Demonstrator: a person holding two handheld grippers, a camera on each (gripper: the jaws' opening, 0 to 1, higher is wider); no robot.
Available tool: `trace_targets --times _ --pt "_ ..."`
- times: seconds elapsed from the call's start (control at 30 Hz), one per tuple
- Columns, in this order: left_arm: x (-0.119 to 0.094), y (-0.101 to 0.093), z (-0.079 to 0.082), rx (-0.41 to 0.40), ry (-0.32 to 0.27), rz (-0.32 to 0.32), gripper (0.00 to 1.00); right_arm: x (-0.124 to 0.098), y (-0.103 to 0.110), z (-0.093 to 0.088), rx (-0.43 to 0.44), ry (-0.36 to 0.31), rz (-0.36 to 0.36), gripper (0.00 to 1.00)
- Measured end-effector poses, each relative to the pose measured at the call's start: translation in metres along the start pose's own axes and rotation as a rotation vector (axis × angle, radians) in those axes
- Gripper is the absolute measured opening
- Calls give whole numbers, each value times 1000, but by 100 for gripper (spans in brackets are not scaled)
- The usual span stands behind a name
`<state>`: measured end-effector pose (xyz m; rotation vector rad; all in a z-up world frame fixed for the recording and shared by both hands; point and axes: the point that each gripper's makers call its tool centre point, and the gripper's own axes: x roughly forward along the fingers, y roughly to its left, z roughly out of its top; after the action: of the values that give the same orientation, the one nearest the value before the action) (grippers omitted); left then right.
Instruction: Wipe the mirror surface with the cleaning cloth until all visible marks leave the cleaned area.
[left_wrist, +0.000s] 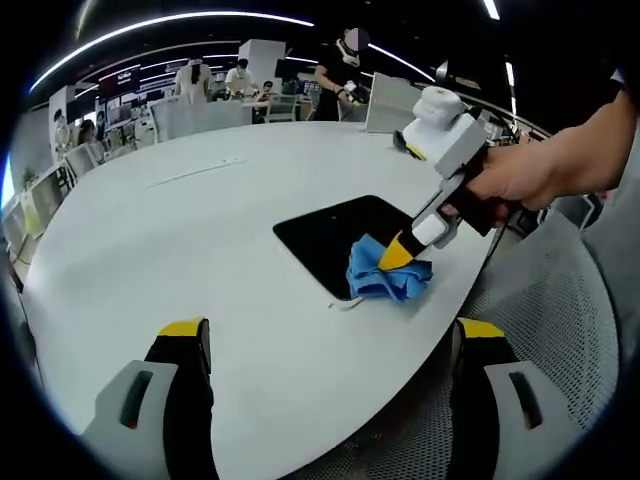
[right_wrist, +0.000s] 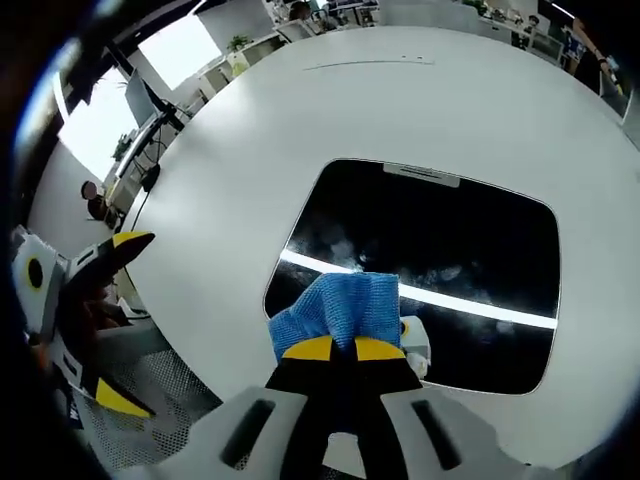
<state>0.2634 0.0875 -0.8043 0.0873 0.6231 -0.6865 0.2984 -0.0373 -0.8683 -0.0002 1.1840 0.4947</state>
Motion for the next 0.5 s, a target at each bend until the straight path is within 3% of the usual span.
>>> trace_targets --times 0.5 --pt "0 0 -1 1 4 -2 99 -1 3 -3 8 15 16 0"
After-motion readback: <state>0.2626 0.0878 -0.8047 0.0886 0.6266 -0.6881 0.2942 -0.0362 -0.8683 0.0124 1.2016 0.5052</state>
